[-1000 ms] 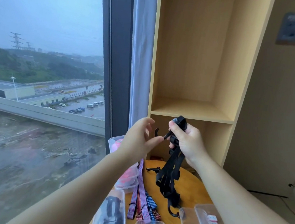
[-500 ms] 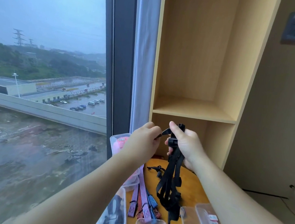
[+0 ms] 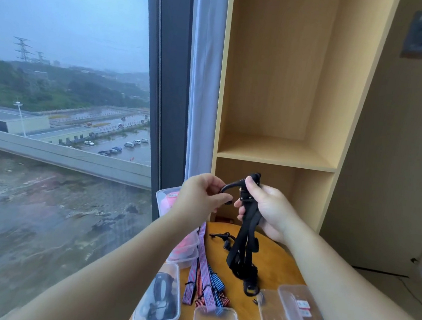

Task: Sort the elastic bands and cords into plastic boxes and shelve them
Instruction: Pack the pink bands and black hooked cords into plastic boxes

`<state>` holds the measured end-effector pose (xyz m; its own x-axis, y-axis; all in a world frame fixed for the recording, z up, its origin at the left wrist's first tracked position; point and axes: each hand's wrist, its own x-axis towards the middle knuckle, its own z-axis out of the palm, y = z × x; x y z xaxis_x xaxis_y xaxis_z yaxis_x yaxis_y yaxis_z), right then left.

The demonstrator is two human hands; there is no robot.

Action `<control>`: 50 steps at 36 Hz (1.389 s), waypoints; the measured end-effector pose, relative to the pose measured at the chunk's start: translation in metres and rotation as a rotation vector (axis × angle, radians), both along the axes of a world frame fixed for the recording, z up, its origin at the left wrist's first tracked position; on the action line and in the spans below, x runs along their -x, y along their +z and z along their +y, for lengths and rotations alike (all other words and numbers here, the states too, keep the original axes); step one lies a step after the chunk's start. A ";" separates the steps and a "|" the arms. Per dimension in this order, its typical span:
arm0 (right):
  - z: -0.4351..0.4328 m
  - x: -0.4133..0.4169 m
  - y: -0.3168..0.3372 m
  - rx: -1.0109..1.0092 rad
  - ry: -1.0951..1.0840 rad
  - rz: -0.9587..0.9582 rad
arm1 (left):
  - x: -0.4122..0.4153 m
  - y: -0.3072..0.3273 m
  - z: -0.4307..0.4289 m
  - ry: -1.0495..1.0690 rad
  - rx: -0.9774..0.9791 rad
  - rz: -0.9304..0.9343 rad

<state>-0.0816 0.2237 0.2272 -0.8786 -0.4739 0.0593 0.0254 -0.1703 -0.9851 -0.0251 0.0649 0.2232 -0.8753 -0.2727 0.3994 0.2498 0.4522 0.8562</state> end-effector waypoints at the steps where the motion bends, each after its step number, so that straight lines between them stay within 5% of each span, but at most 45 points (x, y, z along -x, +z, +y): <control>1: 0.000 -0.001 -0.002 0.010 0.008 -0.043 | 0.001 -0.003 0.000 0.061 0.102 0.041; 5: -0.003 -0.004 -0.008 0.028 0.027 -0.135 | -0.004 -0.012 0.001 0.150 0.528 0.288; 9: -0.005 -0.007 -0.013 0.050 -0.037 -0.134 | -0.005 -0.022 0.000 0.094 0.633 0.414; 12: -0.001 -0.005 -0.015 0.079 -0.073 -0.072 | -0.009 -0.024 0.004 0.013 0.460 0.306; 19: 0.013 -0.003 -0.007 0.124 0.032 0.057 | -0.015 -0.013 0.007 -0.319 -0.273 -0.214; 22: 0.017 -0.004 -0.004 0.110 0.030 0.108 | -0.017 -0.013 0.004 -0.414 -0.389 -0.349; 30: 0.019 -0.009 -0.005 0.117 0.045 0.125 | -0.015 -0.019 0.004 -0.595 -0.726 -0.387; 36: 0.014 -0.014 -0.011 0.044 0.029 -0.023 | -0.015 -0.016 0.007 -0.520 -0.885 -0.227; 42: 0.013 -0.014 -0.021 -0.015 0.028 -0.145 | -0.015 -0.023 0.009 -0.406 -0.567 -0.167; 50: 0.003 -0.020 -0.028 -0.126 -0.136 -0.115 | -0.019 -0.033 0.006 0.103 0.443 0.130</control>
<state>-0.0618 0.2272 0.1994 -0.9326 -0.3474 -0.0973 0.1241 -0.0556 -0.9907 -0.0058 0.0708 0.1900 -0.7878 -0.1340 0.6012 0.2768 0.7950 0.5398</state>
